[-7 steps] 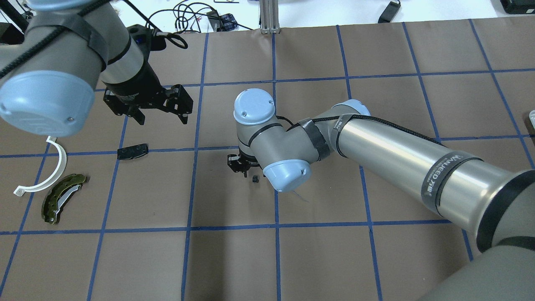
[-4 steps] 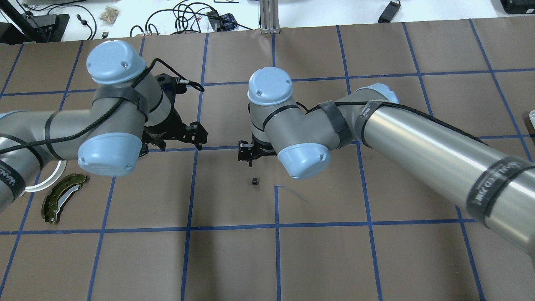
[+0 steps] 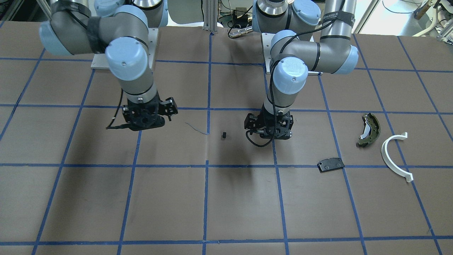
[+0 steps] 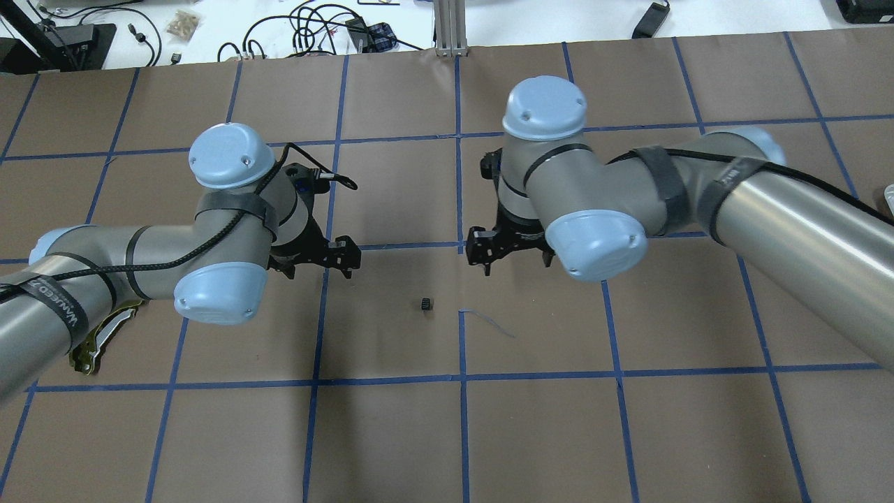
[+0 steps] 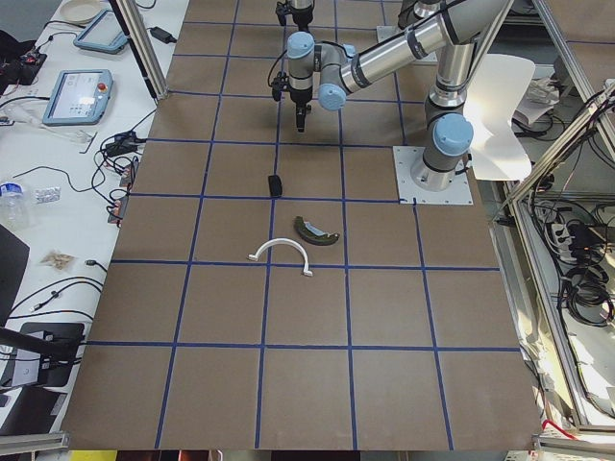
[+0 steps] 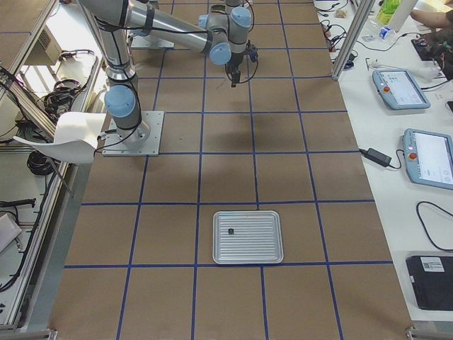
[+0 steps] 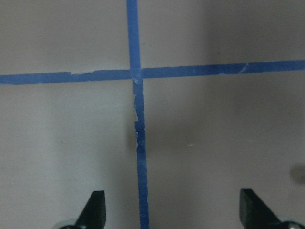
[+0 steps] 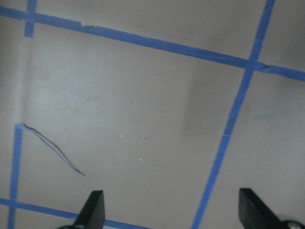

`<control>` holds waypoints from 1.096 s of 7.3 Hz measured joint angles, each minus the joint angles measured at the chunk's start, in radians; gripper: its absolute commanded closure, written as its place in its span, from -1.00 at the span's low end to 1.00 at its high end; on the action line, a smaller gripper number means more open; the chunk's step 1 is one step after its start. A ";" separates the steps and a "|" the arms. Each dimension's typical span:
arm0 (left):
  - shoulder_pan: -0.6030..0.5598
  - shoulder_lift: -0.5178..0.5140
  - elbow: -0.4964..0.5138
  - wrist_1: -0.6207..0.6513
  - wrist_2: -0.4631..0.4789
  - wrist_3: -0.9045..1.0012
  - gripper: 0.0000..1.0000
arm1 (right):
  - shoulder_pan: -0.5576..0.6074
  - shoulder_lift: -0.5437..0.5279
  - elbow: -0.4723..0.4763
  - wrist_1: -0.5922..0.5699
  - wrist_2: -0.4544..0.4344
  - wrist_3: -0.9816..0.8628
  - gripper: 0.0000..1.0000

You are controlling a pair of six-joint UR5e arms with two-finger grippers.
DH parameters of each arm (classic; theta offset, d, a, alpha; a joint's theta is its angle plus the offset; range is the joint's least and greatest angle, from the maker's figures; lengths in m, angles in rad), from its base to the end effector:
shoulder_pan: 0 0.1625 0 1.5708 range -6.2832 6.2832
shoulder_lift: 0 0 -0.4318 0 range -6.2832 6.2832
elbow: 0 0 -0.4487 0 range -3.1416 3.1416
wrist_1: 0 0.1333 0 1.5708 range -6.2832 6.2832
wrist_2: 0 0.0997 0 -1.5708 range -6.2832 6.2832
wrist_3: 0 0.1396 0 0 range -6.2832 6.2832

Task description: Place bearing gear from tray to pile

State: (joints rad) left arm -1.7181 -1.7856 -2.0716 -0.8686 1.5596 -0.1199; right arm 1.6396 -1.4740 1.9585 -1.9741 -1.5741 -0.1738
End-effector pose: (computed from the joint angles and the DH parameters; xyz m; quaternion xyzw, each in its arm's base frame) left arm -0.2110 -0.5030 0.1491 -0.0137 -0.9999 -0.0074 0.0047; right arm 0.1687 -0.5165 0.2361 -0.1210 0.9918 0.0406 0.0005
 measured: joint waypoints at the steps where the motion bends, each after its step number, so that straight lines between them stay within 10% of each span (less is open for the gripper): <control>1: -0.067 -0.046 0.023 0.029 -0.001 -0.093 -1.00 | -0.122 -0.044 0.021 0.017 -0.017 -0.126 -1.00; 4: -0.213 -0.153 0.095 0.051 0.002 -0.223 -0.88 | -0.499 -0.080 0.021 0.037 -0.037 -0.454 -1.00; 5: -0.226 -0.164 0.098 0.052 0.002 -0.223 -0.48 | -0.610 -0.073 0.016 0.036 -0.037 -0.521 -1.00; 6: -0.231 -0.173 0.098 0.052 0.002 -0.219 0.62 | -0.694 -0.051 0.000 0.033 -0.037 -0.585 -1.00; 8: -0.233 -0.184 0.097 0.050 0.000 -0.215 1.00 | -0.820 0.036 -0.094 0.028 -0.053 -0.713 -1.00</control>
State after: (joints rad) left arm -1.9507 -1.9692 -1.9746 -0.8184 1.5601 -0.3351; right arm 0.8201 -1.4379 1.8650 -1.9457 -1.6275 -0.8864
